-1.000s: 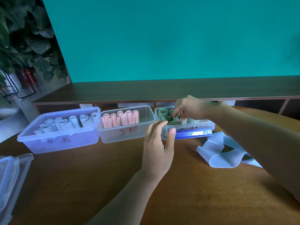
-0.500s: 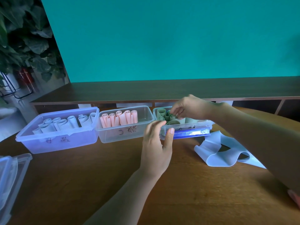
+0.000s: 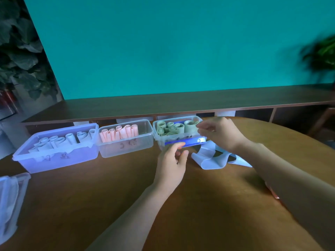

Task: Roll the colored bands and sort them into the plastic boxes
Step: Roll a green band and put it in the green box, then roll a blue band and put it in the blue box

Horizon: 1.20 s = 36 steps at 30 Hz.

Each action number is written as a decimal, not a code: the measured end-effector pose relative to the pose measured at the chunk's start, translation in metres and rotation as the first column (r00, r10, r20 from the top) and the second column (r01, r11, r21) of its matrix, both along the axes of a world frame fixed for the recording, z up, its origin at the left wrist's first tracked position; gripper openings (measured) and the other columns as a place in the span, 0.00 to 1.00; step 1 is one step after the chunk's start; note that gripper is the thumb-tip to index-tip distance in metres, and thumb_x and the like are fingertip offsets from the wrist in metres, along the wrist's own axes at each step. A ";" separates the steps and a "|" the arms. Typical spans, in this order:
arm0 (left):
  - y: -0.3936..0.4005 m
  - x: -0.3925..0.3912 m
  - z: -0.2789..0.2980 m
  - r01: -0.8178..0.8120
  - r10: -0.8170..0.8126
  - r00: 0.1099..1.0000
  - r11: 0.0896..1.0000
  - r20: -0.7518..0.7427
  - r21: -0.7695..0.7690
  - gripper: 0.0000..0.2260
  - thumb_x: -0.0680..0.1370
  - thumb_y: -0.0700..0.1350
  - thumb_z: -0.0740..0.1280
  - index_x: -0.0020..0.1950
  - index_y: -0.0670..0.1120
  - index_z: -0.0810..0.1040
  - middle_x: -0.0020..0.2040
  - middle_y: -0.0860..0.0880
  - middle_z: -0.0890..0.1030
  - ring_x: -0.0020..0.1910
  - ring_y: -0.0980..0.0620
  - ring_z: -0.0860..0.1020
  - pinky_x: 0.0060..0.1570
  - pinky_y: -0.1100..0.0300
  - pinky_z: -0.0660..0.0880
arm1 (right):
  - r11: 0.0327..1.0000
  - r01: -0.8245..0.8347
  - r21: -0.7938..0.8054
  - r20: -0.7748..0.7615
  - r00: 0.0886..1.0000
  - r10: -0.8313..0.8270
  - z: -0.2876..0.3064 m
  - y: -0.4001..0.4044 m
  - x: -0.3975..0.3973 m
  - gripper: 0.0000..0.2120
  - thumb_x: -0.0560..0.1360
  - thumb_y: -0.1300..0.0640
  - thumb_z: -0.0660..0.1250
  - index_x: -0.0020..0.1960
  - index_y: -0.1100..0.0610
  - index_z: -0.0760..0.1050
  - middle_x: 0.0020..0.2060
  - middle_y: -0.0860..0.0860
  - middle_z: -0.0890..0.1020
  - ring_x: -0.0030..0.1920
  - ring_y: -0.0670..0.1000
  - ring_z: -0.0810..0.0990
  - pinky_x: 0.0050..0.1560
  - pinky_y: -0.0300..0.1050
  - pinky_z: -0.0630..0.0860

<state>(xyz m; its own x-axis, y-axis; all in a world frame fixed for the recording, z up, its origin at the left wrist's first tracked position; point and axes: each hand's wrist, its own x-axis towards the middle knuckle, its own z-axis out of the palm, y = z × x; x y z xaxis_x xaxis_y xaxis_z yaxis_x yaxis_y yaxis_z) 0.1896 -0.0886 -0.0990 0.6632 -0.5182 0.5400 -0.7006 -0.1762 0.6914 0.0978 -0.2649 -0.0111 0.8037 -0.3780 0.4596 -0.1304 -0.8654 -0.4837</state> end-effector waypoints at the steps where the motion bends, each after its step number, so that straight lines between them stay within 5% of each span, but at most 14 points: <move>1: -0.004 -0.009 0.000 0.043 -0.042 0.999 0.999 -0.021 0.033 0.14 0.79 0.48 0.70 0.65 0.49 0.79 0.58 0.53 0.81 0.52 0.58 0.78 0.48 0.75 0.72 | 0.999 0.034 -0.009 -0.006 0.999 -0.034 -0.006 0.004 -0.011 0.08 0.77 0.60 0.72 0.55 0.57 0.85 0.47 0.50 0.86 0.44 0.46 0.81 0.44 0.21 0.68; 3: -0.015 -0.023 -0.002 0.082 -0.081 0.997 0.992 -0.011 0.092 0.15 0.78 0.48 0.72 0.64 0.49 0.79 0.58 0.53 0.80 0.55 0.57 0.77 0.53 0.72 0.71 | 0.996 0.090 0.001 -0.034 0.995 -0.090 -0.020 0.011 -0.031 0.07 0.77 0.59 0.71 0.54 0.56 0.85 0.47 0.49 0.87 0.44 0.47 0.81 0.46 0.25 0.70; 6: -0.033 -0.035 -0.006 0.038 -0.036 0.999 0.983 -0.014 0.181 0.17 0.77 0.54 0.72 0.63 0.50 0.80 0.59 0.53 0.81 0.61 0.52 0.75 0.61 0.59 0.74 | 0.989 0.143 0.033 -0.096 0.986 -0.139 -0.045 0.020 -0.055 0.06 0.78 0.56 0.70 0.52 0.55 0.84 0.45 0.51 0.86 0.45 0.51 0.82 0.51 0.44 0.78; 9: -0.042 -0.038 -0.004 -0.021 0.048 0.993 0.973 -0.111 0.229 0.14 0.77 0.56 0.70 0.61 0.53 0.81 0.58 0.54 0.82 0.60 0.50 0.77 0.61 0.52 0.76 | 0.976 0.198 0.089 -0.143 0.972 -0.185 -0.065 0.029 -0.071 0.07 0.79 0.56 0.68 0.50 0.56 0.84 0.44 0.51 0.86 0.46 0.51 0.82 0.50 0.47 0.78; 14: -0.035 -0.045 0.011 -0.041 0.065 0.936 0.996 -0.346 0.076 0.08 0.77 0.43 0.71 0.55 0.51 0.85 0.50 0.56 0.85 0.50 0.57 0.81 0.55 0.62 0.77 | 0.929 0.263 0.261 -0.113 0.964 -0.242 -0.072 0.037 -0.084 0.08 0.79 0.55 0.66 0.50 0.54 0.85 0.40 0.48 0.85 0.43 0.50 0.83 0.49 0.46 0.80; 18: -0.021 -0.060 0.019 0.024 -0.013 0.881 1.000 -0.473 0.018 0.12 0.75 0.44 0.73 0.57 0.54 0.82 0.48 0.56 0.84 0.48 0.59 0.81 0.52 0.62 0.77 | 0.841 0.261 0.473 -0.098 0.965 -0.244 -0.067 0.046 -0.090 0.09 0.79 0.51 0.67 0.57 0.53 0.80 0.40 0.49 0.85 0.37 0.49 0.85 0.46 0.40 0.79; 23: 0.003 -0.075 0.033 0.082 -0.124 0.874 0.991 -0.470 -0.109 0.15 0.74 0.42 0.73 0.59 0.56 0.81 0.43 0.54 0.85 0.46 0.59 0.82 0.50 0.67 0.74 | 0.592 0.048 0.805 0.060 0.985 -0.161 -0.061 0.060 -0.093 0.20 0.79 0.52 0.71 0.67 0.61 0.75 0.46 0.55 0.83 0.40 0.51 0.85 0.46 0.46 0.84; 29: 0.040 -0.093 0.057 0.126 -0.216 0.865 0.967 -0.452 -0.221 0.15 0.75 0.38 0.73 0.57 0.55 0.81 0.43 0.50 0.86 0.43 0.59 0.82 0.47 0.70 0.73 | 0.454 -0.152 0.878 0.221 0.970 -0.104 -0.038 0.090 -0.097 0.14 0.77 0.59 0.72 0.62 0.59 0.79 0.47 0.57 0.83 0.41 0.53 0.82 0.42 0.44 0.80; 32: 0.063 -0.096 0.067 0.122 -0.222 0.864 0.963 -0.452 -0.241 0.16 0.75 0.37 0.73 0.58 0.54 0.82 0.43 0.49 0.85 0.42 0.58 0.81 0.45 0.70 0.75 | 0.522 -0.207 0.828 0.288 0.954 -0.078 -0.024 0.108 -0.099 0.13 0.77 0.61 0.73 0.60 0.60 0.80 0.52 0.55 0.86 0.49 0.53 0.84 0.49 0.46 0.81; 36: 0.090 -0.100 0.079 0.054 -0.169 0.863 0.967 -0.476 -0.247 0.10 0.76 0.47 0.74 0.56 0.55 0.83 0.40 0.53 0.84 0.38 0.54 0.82 0.50 0.54 0.82 | 0.632 -0.307 0.711 0.380 0.925 0.022 -0.001 0.135 -0.106 0.11 0.74 0.66 0.75 0.56 0.60 0.82 0.49 0.50 0.87 0.52 0.45 0.85 0.57 0.38 0.78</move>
<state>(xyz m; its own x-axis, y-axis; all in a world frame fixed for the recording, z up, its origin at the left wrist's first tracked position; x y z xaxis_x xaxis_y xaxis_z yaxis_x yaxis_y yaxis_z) 0.0900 0.0018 -0.0201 0.8158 -0.5123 0.2684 -0.2669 0.0781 0.9605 -0.0084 -0.1300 -0.0117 0.7558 -0.5776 0.3084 0.2543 -0.1751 -0.9511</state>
